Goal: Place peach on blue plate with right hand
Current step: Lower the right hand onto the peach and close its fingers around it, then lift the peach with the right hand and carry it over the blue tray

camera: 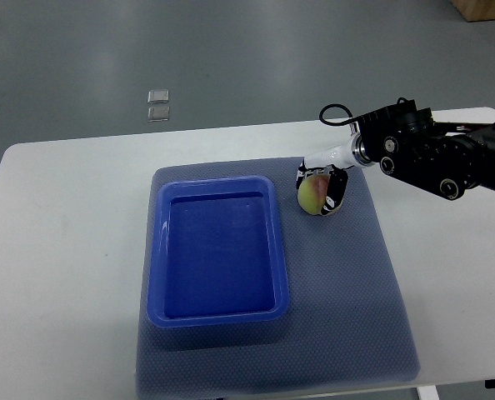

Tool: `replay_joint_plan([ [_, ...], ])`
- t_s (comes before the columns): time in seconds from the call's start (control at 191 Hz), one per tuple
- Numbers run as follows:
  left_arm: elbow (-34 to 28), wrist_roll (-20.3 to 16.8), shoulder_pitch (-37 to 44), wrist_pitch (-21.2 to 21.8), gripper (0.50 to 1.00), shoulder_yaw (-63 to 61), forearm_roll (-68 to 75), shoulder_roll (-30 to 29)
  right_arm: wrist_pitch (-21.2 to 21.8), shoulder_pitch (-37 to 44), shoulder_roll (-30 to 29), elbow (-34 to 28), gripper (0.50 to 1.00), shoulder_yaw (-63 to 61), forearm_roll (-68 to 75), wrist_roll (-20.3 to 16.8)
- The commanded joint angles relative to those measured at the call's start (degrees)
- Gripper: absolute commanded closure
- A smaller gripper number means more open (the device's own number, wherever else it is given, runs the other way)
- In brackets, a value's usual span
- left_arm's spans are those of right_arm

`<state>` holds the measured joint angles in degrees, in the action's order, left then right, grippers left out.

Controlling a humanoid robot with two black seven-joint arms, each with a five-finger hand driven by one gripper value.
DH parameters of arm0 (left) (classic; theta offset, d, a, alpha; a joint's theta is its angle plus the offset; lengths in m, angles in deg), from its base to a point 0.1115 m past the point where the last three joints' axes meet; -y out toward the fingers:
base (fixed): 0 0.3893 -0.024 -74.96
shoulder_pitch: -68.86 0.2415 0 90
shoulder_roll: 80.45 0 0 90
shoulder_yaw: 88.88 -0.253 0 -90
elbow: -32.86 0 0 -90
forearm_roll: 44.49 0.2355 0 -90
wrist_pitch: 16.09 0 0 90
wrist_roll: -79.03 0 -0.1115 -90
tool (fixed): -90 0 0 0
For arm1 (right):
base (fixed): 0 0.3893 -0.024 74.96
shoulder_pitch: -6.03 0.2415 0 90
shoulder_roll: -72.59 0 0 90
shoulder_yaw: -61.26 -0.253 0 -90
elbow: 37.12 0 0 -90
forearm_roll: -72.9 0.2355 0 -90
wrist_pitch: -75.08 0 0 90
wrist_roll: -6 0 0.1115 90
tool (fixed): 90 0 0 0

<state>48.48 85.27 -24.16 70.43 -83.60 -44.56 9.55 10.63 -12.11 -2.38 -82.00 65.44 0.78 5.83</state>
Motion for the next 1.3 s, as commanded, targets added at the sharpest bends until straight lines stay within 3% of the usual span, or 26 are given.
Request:
replay_joint_plan([
  [0.0,-0.06,0.00,0.03,-0.03,0.500,0.00,-0.02,0.00,0.82,3.02,1.57,-1.43,1.000,-0.40,0.58,-0.18],
  [0.189,-0.15,0.00,0.03,0.06,0.500,0.00,-0.02,0.00,8.46,15.85,11.15,-11.71,1.000,-1.01,1.90,-0.18],
  [0.241,-0.15,0.00,0.03,0.06,0.500,0.00,-0.02,0.00,8.47,15.85,11.15,-11.71,1.000,-1.01,1.90,-0.18],
  [0.247,-0.15,0.00,0.03,-0.03,0.500,0.00,-0.02,0.00,9.45,19.33,13.85,-14.06,1.000,-1.01,2.86,-0.27],
  [0.299,-0.15,0.00,0.03,-0.03,0.500,0.00,-0.02,0.00,9.45,19.37,13.88,-14.09,1.000,-1.01,2.87,-0.27],
  [0.304,-0.06,0.00,0.03,-0.03,0.500,0.00,-0.02,0.00,9.45,22.68,16.84,-16.61,1.000,-1.01,3.83,-0.27],
  [0.404,0.20,0.17,0.03,-0.03,0.500,0.00,0.07,0.00,9.45,25.96,21.00,-20.59,1.000,-1.01,4.54,-0.27],
  [0.656,0.38,0.35,-0.05,-0.12,0.500,-0.09,0.24,0.00,9.45,25.87,20.91,-23.58,1.000,-0.92,4.54,-0.54],
  [0.661,0.38,0.35,-0.05,-0.12,0.500,-0.09,0.24,0.00,9.45,25.61,18.65,-23.58,1.000,-0.75,4.54,-0.62],
  [0.75,0.29,0.35,-0.05,-0.03,0.500,-0.09,0.16,0.00,9.45,25.52,14.32,-22.88,1.000,-0.22,4.63,-0.71],
  [0.802,0.29,0.35,-0.05,-0.03,0.500,-0.09,0.16,0.00,9.45,25.52,14.32,-22.88,1.000,-0.22,4.63,-0.71],
  [0.808,0.29,0.44,0.03,-0.03,0.500,0.00,0.16,0.00,9.45,25.52,11.27,-22.27,1.000,-0.13,4.63,-0.71],
  [0.865,0.20,0.44,-0.05,-0.03,0.500,0.00,0.16,0.00,9.00,25.52,7.56,-20.86,1.000,0.13,4.71,-0.62],
  [0.918,0.20,0.44,-0.05,-0.03,0.500,0.00,0.16,0.00,9.00,25.52,7.55,-20.86,1.000,0.13,4.71,-0.62],
  [0.923,0.29,0.44,-0.05,-0.03,0.500,0.00,0.16,0.00,7.86,25.43,3.90,-18.77,1.000,0.83,4.89,-0.62],
  [0.96,0.21,0.44,-0.05,-0.03,0.500,0.00,0.16,0.00,7.15,25.17,1.49,-17.26,1.000,1.18,4.89,-0.62],
  [1.012,0.20,0.44,-0.05,-0.03,0.500,0.00,0.16,0.00,7.15,25.17,1.49,-17.25,1.000,1.18,4.89,-0.62],
  [1.017,0.20,0.44,-0.05,-0.03,0.500,0.00,0.16,0.00,5.93,23.78,-2.60,-14.90,1.000,1.36,4.89,-0.62],
  [1.033,0.12,0.44,-0.05,-0.03,0.500,0.00,0.16,0.00,5.31,23.06,-4.39,-13.92,1.000,1.36,4.89,-0.62],
  [1.086,0.12,0.44,-0.05,-0.03,0.500,0.00,0.16,0.00,5.30,23.06,-4.40,-13.91,1.000,1.36,4.89,-0.62],
  [1.091,0.03,0.44,-0.05,-0.03,0.500,0.00,0.16,0.00,4.35,21.41,-8.06,-12.00,1.000,1.36,4.89,-0.62],
  [1.122,-0.06,0.44,-0.05,-0.03,0.500,0.00,0.07,0.00,3.90,20.25,-10.46,-10.93,1.000,1.45,4.80,-0.62],
  [1.175,-0.06,0.44,-0.05,-0.03,0.500,0.00,0.07,0.00,3.90,20.25,-10.47,-10.92,1.000,1.45,4.80,-0.62],
  [1.18,-0.23,0.44,0.03,-0.03,0.500,0.00,0.07,0.00,3.46,18.51,-13.42,-8.92,1.000,1.45,4.71,-0.62],
  [1.212,-0.32,0.44,0.03,-0.03,0.500,0.00,0.07,0.00,3.37,17.44,-15.04,-7.50,1.000,1.45,4.71,-0.62],
  [1.295,-0.41,0.44,0.03,-0.03,0.500,0.00,0.07,0.00,3.28,15.68,-15.04,-5.47,1.000,1.45,4.63,-0.62],
])
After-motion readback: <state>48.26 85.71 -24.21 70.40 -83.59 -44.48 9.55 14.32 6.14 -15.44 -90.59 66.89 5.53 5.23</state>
